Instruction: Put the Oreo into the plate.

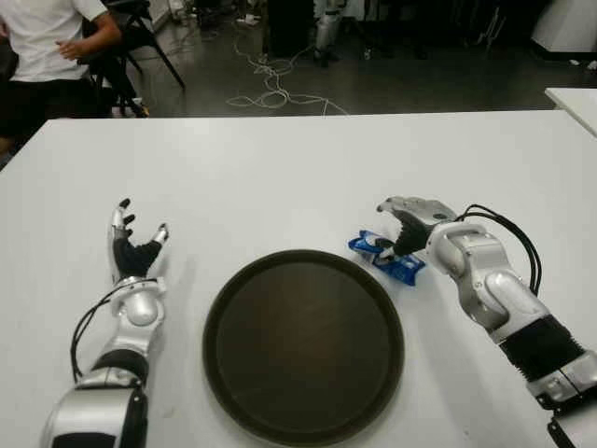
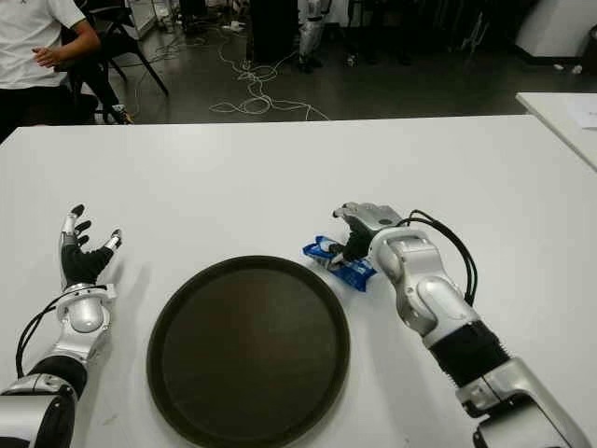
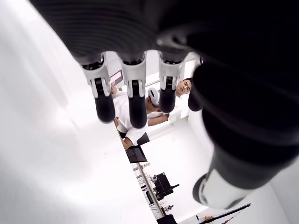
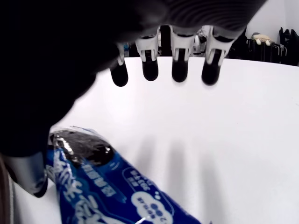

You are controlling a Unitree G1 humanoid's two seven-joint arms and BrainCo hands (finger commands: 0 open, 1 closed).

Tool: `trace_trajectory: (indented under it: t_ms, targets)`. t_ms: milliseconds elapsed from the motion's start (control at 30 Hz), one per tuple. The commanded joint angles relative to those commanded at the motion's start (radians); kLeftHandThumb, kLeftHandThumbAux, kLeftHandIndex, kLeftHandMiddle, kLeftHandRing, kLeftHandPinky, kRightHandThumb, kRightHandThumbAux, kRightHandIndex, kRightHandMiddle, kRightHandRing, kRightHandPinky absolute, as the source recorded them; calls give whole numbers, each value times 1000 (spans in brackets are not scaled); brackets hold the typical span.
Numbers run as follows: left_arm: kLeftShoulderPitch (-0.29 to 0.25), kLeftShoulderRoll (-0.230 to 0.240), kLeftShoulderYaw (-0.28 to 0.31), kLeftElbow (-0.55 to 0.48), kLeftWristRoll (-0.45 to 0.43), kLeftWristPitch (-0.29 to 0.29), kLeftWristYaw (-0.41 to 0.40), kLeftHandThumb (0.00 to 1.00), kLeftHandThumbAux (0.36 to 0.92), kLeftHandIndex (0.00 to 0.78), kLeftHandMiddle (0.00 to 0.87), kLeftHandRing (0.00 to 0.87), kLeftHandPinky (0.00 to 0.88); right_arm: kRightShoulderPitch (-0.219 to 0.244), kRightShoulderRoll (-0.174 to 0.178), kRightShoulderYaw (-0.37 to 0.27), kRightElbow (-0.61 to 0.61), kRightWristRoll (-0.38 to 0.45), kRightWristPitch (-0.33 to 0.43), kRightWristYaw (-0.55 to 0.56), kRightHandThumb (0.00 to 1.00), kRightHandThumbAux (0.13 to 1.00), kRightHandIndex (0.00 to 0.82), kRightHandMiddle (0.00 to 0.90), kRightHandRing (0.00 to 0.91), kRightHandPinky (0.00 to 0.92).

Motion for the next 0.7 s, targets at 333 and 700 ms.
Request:
trace_trajectory:
  t_ms: [333, 700]
  targets:
    - [-2, 2, 0, 1, 2, 0, 4, 28, 813, 107, 85, 105, 142, 52, -27, -3, -128, -63, 32, 43, 0, 526, 69, 106, 162, 238]
    - [-2, 4, -5, 2, 12, 7, 15, 18, 789, 93, 87, 112, 148, 98, -36, -23, -211, -97, 41, 69, 0, 466, 72, 127, 190, 300]
